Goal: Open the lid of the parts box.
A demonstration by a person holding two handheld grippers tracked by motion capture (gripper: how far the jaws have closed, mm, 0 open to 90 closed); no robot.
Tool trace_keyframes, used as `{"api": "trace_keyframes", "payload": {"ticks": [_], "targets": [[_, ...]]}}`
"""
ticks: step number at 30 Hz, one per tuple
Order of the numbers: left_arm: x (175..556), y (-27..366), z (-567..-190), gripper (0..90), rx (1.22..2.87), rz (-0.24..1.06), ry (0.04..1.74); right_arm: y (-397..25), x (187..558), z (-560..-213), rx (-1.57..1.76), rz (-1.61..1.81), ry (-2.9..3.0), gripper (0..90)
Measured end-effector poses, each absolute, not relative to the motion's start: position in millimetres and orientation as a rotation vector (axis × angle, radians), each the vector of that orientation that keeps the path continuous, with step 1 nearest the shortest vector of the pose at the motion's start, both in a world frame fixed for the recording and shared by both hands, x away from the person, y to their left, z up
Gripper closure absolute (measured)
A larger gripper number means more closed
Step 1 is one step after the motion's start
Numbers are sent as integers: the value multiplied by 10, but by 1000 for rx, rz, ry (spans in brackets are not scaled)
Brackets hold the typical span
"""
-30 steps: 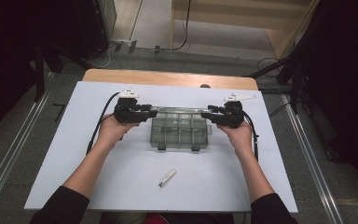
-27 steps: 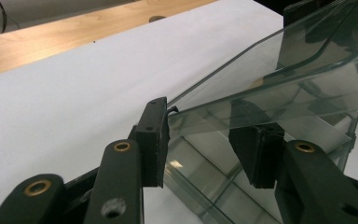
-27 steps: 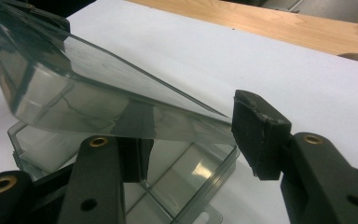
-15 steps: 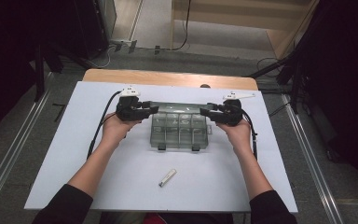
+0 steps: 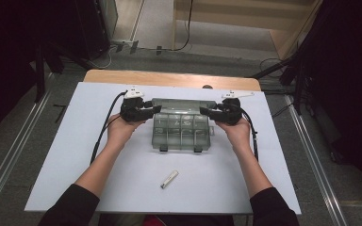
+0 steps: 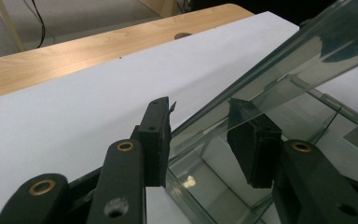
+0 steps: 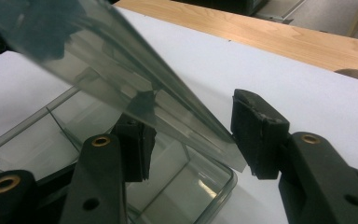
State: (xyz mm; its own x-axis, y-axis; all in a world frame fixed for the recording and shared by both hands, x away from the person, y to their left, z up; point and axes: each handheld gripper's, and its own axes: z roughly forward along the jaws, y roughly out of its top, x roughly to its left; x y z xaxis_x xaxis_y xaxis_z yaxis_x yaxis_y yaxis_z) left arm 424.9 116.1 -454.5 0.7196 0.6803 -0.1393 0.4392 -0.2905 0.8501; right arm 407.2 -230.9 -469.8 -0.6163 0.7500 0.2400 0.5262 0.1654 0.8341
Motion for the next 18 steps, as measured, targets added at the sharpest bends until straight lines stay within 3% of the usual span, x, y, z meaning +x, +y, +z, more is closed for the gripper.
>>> {"api": "trace_keyframes", "payload": {"ticks": [18], "targets": [[4371, 1094, -4559, 586, 1861, 299, 933, -2293, 4146, -4733, 1229, 1415, 2136, 585]]}}
